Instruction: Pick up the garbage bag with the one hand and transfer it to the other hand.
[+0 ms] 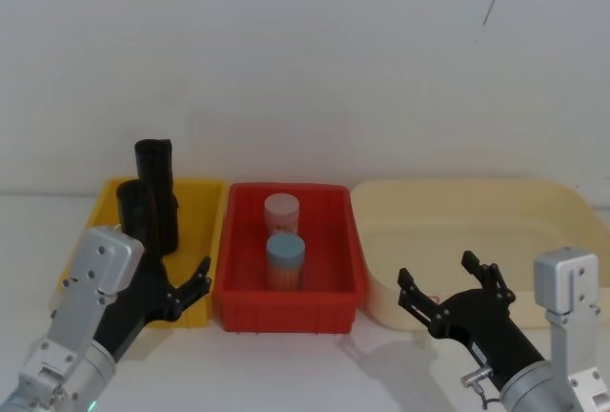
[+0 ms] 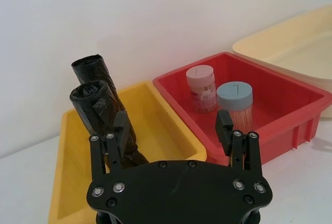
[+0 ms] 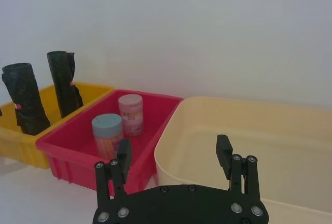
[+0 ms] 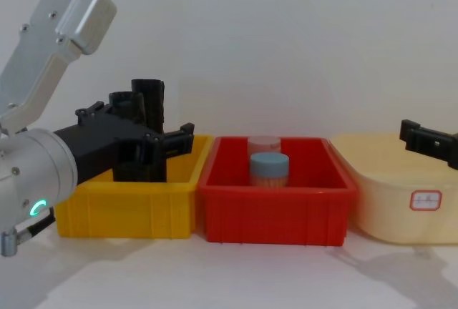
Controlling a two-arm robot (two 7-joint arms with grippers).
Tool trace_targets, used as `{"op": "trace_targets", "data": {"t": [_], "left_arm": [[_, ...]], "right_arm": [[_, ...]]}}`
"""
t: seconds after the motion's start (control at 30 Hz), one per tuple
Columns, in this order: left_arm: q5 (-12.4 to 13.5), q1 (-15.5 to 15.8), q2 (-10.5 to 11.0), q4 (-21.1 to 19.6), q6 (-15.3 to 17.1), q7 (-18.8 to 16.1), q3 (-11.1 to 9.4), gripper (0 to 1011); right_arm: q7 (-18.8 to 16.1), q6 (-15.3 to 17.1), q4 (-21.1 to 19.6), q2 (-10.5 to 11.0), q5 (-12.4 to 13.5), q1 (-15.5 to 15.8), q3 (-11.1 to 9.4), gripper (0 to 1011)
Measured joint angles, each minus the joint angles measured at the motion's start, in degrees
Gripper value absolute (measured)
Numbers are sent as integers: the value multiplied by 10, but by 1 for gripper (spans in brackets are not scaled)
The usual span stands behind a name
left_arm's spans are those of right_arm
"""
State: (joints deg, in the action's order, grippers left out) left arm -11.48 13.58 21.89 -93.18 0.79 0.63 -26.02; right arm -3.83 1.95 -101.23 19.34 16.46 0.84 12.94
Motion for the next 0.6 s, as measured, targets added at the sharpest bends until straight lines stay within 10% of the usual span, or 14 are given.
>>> {"op": "trace_targets", "data": {"t": [0.6], "left_arm": [[0,0,0,0,0,0,0,1001]], "right_arm": [[0,0,0,0,0,0,0,1000]]}}
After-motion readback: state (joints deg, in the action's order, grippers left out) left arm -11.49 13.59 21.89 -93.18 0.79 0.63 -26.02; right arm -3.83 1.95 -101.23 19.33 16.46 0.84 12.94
